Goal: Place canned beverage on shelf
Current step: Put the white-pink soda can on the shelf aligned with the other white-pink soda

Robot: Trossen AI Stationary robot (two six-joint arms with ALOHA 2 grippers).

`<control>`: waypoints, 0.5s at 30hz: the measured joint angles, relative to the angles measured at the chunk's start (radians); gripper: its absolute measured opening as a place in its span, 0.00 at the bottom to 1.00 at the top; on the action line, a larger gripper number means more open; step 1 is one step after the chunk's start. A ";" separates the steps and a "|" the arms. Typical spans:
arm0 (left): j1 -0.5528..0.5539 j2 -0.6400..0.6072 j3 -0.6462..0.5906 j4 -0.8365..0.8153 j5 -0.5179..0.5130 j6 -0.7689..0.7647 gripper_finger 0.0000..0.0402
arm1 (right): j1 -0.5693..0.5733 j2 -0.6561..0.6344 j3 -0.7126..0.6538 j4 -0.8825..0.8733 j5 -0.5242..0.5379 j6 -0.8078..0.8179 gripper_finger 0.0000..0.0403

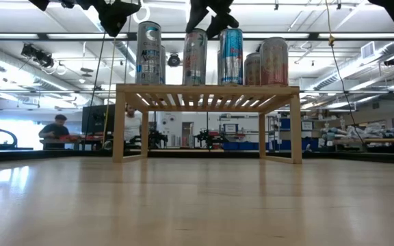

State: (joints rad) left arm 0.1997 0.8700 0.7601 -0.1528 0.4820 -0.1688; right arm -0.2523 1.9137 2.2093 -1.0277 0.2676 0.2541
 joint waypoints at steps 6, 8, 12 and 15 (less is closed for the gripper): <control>0.000 0.000 0.000 -0.002 0.000 0.000 0.79 | -0.001 0.000 0.000 -0.009 -0.037 -0.071 0.77; 0.000 0.000 0.000 -0.002 0.000 0.000 0.79 | -0.004 0.000 0.000 -0.022 -0.067 -0.076 0.75; 0.000 0.000 0.000 -0.002 0.000 0.000 0.79 | -0.005 -0.001 0.000 -0.027 -0.124 -0.121 0.67; 0.000 0.000 0.000 -0.002 0.000 0.000 0.79 | -0.006 -0.002 0.000 -0.027 -0.143 -0.158 0.64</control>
State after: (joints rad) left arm 0.1993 0.8701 0.7601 -0.1547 0.4820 -0.1684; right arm -0.2580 1.9118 2.2097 -1.0546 0.1242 0.0964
